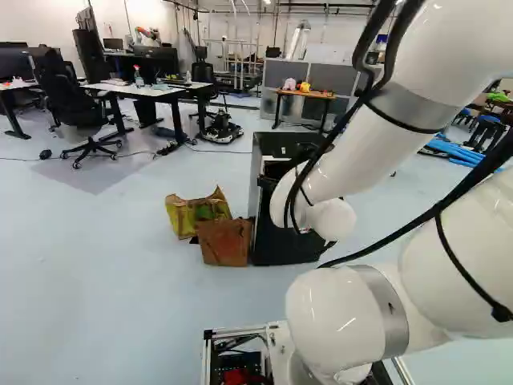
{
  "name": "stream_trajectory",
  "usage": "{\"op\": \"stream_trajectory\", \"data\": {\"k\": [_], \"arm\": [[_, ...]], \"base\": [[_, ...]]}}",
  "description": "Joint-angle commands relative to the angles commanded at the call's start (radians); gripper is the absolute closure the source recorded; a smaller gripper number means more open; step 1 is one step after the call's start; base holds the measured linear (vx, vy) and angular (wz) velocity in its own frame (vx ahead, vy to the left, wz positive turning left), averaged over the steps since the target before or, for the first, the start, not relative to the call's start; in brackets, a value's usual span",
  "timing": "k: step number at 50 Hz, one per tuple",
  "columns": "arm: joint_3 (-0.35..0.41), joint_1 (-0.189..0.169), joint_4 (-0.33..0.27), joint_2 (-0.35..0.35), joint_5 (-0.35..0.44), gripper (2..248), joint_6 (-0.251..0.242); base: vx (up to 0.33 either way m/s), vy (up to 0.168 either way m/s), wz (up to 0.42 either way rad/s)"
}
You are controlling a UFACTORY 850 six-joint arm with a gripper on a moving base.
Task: Grab a drink from the fridge
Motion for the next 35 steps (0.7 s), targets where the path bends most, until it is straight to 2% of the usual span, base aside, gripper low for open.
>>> {"op": "stream_trajectory", "data": {"k": [23,35], "arm": [[-0.047,0.053,0.064,-0.055,0.0,3,0.0],[-0.085,0.084,0.12,-0.097,0.0,3,0.0]], "base": [[0.0,0.0,0.0],[0.0,0.0,0.0]]}}
